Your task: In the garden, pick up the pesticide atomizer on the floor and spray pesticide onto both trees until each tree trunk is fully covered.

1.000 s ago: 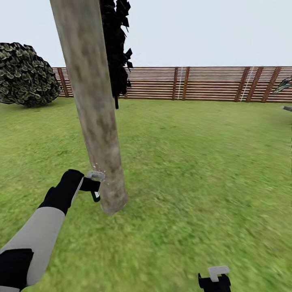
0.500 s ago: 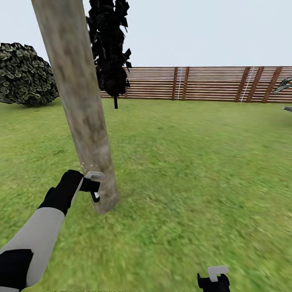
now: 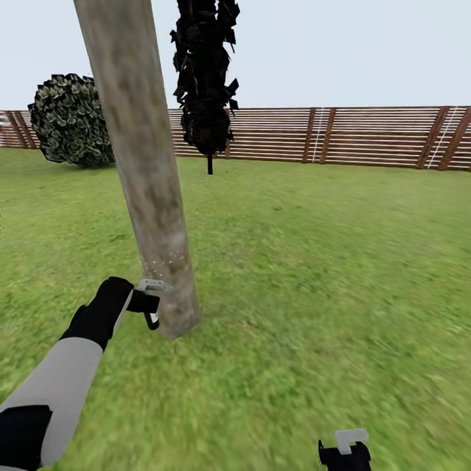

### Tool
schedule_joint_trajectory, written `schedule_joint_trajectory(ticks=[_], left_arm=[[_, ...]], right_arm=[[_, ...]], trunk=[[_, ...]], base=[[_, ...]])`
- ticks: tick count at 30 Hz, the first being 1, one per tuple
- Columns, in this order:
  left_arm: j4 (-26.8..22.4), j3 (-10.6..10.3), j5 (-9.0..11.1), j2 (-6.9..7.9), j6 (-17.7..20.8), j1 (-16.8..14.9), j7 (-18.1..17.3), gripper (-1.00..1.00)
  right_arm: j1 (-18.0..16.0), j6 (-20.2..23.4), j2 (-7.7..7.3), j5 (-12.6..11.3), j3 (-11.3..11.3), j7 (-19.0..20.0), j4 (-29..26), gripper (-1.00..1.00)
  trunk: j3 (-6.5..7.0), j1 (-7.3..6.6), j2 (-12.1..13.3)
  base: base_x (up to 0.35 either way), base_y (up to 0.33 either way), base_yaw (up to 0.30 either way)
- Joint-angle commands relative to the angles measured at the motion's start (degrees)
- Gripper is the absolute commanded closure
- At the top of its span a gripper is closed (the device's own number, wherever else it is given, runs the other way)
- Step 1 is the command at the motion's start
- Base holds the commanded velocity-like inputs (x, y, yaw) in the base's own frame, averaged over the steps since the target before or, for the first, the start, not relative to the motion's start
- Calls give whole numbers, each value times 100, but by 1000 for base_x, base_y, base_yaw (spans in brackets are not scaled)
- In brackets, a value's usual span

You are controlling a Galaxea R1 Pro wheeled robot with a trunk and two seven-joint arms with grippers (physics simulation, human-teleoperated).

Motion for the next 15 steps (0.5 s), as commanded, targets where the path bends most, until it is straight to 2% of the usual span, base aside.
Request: schedule_joint_trajectory(ticks=[1,5,7,9,13,15], left_arm=[[-6,11,-57,-2,16,-1,-55,100],[9,11,-57,13,15,1,-55,100],[34,108,-59,19,10,1,-55,100],[82,266,-61,22,-18,3,-46,100],[89,269,-62,3,-22,14,-40,100],[89,283,-65,38,-33,136,-38,100]], right_arm=[[-1,-13,-1,-43,46,-17,1,-100],[0,-13,2,-43,50,-17,1,-100],[-2,-13,6,-43,50,-17,1,-100],[-3,-13,7,-34,50,-17,1,-100],[-1,-13,7,-34,50,-17,1,-100],[1,-13,7,-34,50,-17,1,-100]], trunk=[[-5,0,-2],[-5,0,-2],[-5,0,-2],[-5,0,-2],[-5,0,-2],[-5,0,-2]], base=[[92,-277,25],[91,-277,6],[91,-277,49],[91,-277,218],[91,-277,274],[70,-277,256]])
